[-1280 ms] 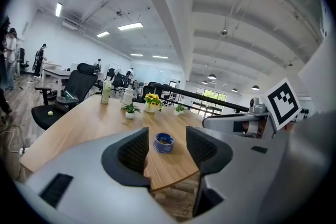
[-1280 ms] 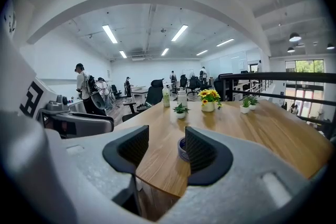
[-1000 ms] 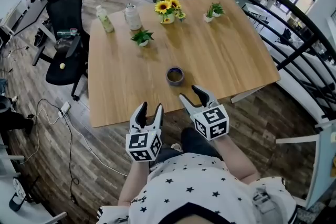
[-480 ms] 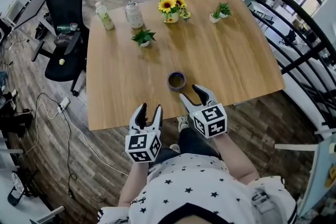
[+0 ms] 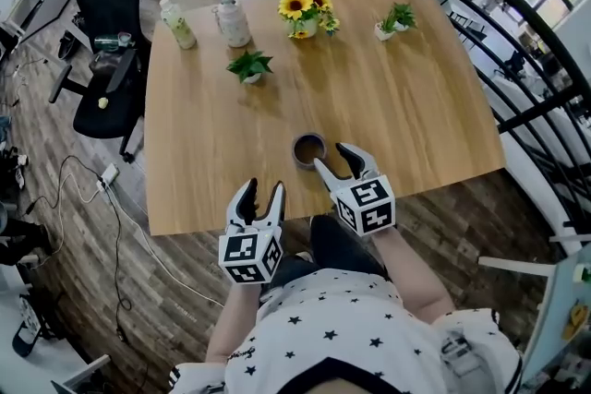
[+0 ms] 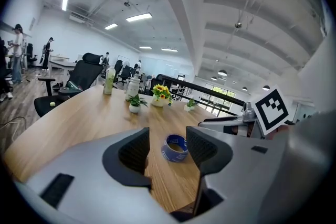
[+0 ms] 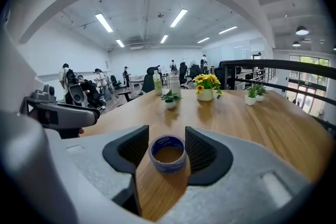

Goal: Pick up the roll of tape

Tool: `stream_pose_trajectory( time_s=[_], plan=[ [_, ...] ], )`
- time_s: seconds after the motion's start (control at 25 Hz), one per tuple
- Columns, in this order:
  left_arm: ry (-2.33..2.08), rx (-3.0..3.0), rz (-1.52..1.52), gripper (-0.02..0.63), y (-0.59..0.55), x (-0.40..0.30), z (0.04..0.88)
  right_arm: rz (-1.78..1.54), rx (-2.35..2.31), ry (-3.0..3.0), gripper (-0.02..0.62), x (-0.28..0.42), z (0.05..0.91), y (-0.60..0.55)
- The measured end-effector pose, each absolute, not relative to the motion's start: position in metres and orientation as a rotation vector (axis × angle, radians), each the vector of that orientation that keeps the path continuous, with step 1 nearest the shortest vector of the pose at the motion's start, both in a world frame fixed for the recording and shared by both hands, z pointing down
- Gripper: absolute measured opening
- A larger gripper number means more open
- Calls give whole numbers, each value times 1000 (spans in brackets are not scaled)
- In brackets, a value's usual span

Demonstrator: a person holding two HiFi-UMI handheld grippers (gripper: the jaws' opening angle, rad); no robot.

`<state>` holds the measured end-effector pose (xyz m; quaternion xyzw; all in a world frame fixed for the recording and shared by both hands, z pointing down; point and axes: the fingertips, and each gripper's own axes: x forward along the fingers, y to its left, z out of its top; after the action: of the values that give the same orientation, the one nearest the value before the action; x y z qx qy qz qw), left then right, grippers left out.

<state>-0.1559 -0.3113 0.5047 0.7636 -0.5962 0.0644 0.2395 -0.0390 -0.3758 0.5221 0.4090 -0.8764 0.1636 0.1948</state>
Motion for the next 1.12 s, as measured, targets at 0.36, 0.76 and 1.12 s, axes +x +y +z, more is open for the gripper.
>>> stream_pose_trajectory(
  time_s=[0.36, 0.76, 1.12],
  plan=[
    [-1628, 2070, 195, 210, -333, -157, 517, 479, 1106, -2405, 201, -44, 553, -406],
    [-1606, 2058, 217, 210, -349, -155, 529, 514, 1059, -2319, 199, -48, 594, -428],
    [-1599, 2047, 230, 210, -357, -153, 537, 548, 1040, -2250, 182, -46, 620, -440]
  ],
)
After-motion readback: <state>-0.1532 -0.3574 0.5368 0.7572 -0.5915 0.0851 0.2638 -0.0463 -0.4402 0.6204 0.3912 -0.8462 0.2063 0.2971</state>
